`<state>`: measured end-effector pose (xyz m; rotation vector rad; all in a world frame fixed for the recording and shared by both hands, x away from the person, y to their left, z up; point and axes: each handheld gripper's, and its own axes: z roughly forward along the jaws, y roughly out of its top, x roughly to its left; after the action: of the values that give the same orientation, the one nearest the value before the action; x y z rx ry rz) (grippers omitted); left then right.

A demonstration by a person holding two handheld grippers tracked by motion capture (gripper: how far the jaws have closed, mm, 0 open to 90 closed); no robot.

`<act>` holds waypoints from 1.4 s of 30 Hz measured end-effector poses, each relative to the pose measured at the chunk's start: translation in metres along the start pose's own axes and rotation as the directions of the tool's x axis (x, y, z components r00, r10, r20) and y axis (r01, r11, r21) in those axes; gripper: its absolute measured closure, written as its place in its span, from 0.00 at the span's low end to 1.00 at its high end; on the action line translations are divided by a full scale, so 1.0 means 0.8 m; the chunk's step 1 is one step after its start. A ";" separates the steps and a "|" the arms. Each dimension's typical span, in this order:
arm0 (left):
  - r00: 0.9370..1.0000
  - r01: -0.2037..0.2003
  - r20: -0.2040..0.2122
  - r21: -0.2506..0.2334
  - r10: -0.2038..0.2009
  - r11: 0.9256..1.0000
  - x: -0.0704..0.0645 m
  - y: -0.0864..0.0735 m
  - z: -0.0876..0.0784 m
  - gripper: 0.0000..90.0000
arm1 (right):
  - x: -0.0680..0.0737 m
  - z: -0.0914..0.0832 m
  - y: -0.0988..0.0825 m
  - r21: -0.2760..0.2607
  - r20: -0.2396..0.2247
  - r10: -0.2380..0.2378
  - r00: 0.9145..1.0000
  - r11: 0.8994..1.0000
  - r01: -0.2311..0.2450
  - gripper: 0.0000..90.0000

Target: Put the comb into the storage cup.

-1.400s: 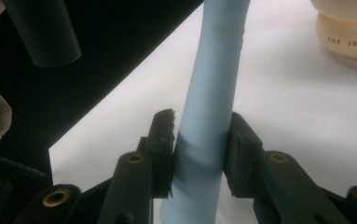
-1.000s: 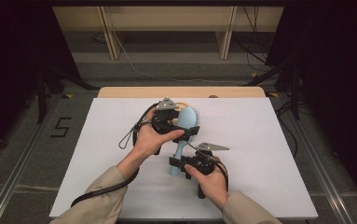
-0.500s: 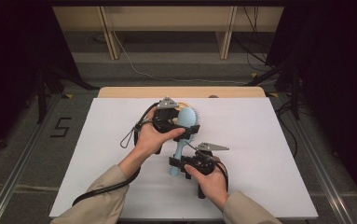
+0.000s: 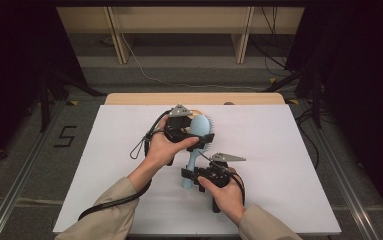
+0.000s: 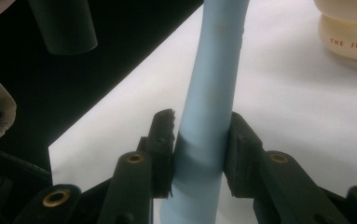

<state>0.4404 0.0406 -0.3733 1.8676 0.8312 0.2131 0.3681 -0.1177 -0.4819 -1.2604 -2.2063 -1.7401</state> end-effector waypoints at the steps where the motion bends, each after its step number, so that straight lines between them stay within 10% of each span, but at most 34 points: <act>1: 1.000 0.001 -0.001 0.000 -0.001 1.000 0.000 0.000 0.000 0.09 | 0.000 0.000 0.000 0.000 -0.001 0.001 1.000 1.000 -0.001 0.75; 42: 1.000 0.013 -0.003 -0.040 -0.013 0.999 -0.006 -0.005 -0.010 0.20 | 0.000 0.003 -0.002 0.013 0.009 -0.034 0.999 0.999 0.034 0.73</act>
<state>0.4310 0.0444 -0.3725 1.8245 0.8354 0.2234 0.3682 -0.1154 -0.4839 -1.2371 -2.2537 -1.7321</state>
